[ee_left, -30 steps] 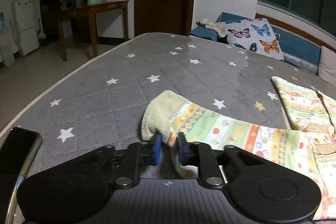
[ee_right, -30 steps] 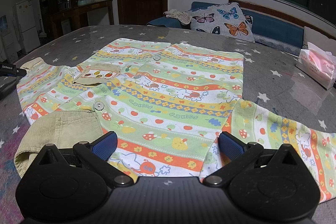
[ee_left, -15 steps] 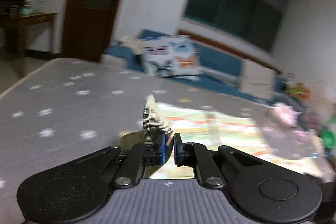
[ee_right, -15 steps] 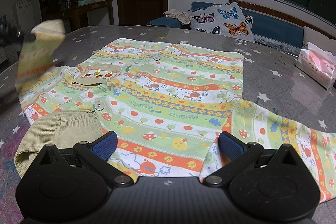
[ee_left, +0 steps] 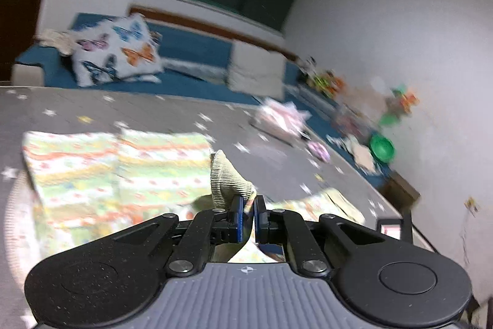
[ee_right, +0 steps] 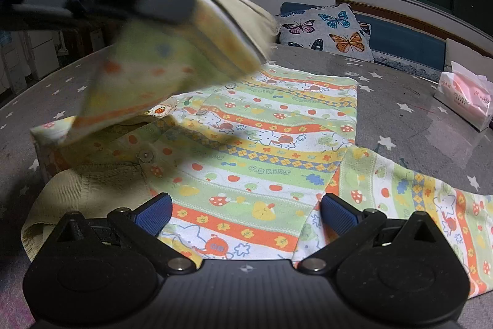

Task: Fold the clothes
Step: 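Fold the held side and sleeve across the shirt body with the left gripper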

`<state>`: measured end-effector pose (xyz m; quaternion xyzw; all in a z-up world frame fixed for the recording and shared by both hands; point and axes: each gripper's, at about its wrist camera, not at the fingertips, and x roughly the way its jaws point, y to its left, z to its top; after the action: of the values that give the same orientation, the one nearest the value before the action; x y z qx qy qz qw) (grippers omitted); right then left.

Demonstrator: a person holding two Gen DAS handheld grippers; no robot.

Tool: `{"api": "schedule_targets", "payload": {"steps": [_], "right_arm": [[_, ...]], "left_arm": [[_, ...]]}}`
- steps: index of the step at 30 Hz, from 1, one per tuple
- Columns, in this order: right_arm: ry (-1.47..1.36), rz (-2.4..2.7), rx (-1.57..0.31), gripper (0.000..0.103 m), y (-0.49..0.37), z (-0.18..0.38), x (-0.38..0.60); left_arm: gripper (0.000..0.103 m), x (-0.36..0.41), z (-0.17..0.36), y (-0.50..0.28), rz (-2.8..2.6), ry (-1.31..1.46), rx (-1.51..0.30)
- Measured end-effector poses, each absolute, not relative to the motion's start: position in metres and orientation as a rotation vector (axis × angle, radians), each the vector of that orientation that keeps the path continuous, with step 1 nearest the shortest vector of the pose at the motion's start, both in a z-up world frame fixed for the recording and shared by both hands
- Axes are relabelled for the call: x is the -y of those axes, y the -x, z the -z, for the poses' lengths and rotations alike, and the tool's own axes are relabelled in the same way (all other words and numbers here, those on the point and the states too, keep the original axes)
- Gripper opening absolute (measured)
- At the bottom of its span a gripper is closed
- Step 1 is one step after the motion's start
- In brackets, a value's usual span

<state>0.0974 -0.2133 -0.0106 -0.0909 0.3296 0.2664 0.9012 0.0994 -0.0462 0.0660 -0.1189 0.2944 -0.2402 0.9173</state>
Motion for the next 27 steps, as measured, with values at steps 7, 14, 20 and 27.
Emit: {"api": "schedule_targets", "payload": {"steps": [7,14,20,27], "right_arm": [[0.188,-0.551,-0.682,0.103,-0.097,0.011,0.213],[0.188,-0.551,-0.682,0.103,-0.097,0.011,0.214],[0.188,-0.551,-0.682,0.103,-0.097,0.011,0.214],[0.188,-0.551,-0.682,0.103,-0.097,0.01,0.214]], "left_arm": [[0.011,0.063,-0.04,-0.115,0.554,0.223,-0.705],[0.03,0.058,-0.035,-0.107,0.587,0.213,-0.712],[0.036,0.03,-0.04,-0.091,0.496,0.162,-0.67],[0.041,-0.009,-0.032,-0.062,0.3,0.068,-0.67]]}}
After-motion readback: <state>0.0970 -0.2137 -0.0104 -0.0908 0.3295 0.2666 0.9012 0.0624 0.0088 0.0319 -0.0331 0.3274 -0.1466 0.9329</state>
